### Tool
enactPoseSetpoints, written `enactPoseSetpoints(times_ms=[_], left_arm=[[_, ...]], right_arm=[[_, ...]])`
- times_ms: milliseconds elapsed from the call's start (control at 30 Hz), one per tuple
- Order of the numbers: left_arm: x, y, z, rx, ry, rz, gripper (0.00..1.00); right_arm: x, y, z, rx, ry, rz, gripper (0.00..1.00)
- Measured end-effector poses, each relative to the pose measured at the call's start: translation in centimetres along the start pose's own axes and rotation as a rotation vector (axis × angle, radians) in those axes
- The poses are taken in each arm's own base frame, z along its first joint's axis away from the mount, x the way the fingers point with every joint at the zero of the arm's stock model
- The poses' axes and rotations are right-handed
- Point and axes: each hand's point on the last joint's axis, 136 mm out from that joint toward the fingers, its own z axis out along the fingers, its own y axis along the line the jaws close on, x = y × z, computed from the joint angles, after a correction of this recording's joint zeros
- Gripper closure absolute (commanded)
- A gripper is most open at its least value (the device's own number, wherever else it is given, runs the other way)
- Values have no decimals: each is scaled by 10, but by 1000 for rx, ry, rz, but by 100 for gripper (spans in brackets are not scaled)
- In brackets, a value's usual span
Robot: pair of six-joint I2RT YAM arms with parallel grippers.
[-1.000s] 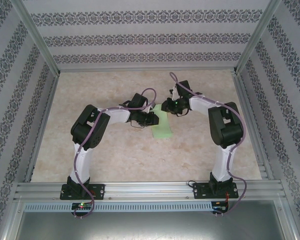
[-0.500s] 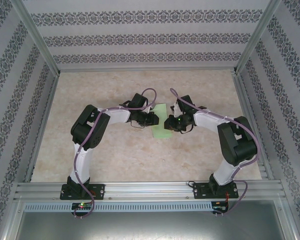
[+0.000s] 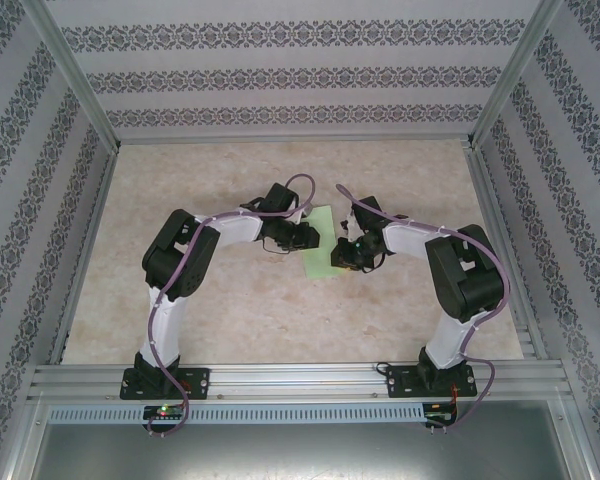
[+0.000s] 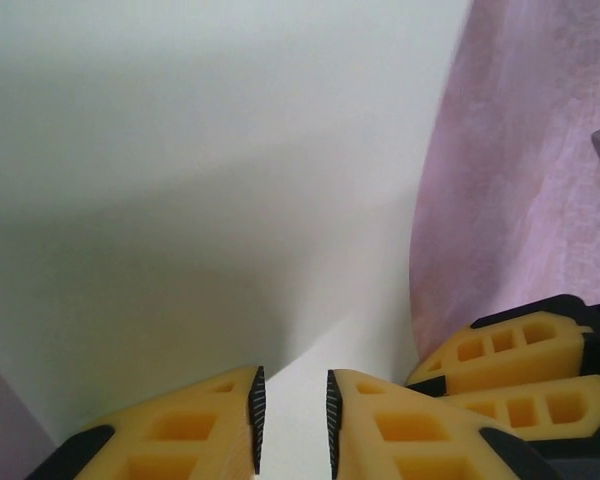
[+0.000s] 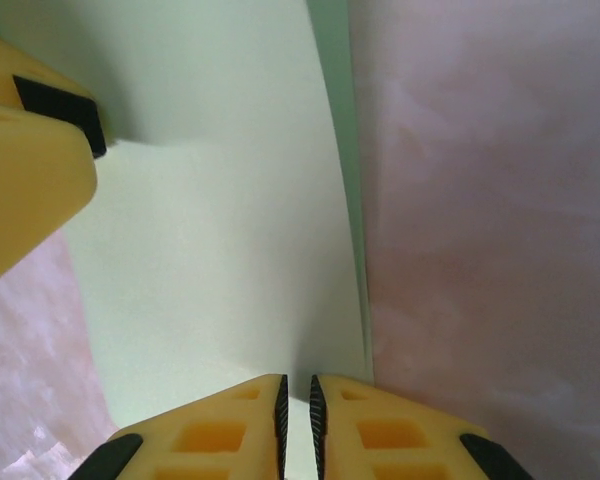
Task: Fold a paper plane with a square sheet of paper (fold left side to right side)
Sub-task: Hold the square sheet of paper at the center of the table, then first fold the square sheet of paper in half at the center of the table.
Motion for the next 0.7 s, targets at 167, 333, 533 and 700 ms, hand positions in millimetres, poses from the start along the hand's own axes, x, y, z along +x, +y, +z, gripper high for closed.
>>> enactPoseSetpoints(times_ms=[167,333,533,700], left_arm=[[-6,-1,-3,1,-10,-2,71],[-16,9,-7,-2,-29,-28,73],[-29,20,-5,-1,-49,-51,74],[-33,24,-4,6,-54,-71,74]], right_arm=[[0,-1,0,6,-2,-8,82],[0,-1,1,8,3,-12,82],[0,-2,1,11,9,-20,83],[0,-2,0,18,12,-26,83]])
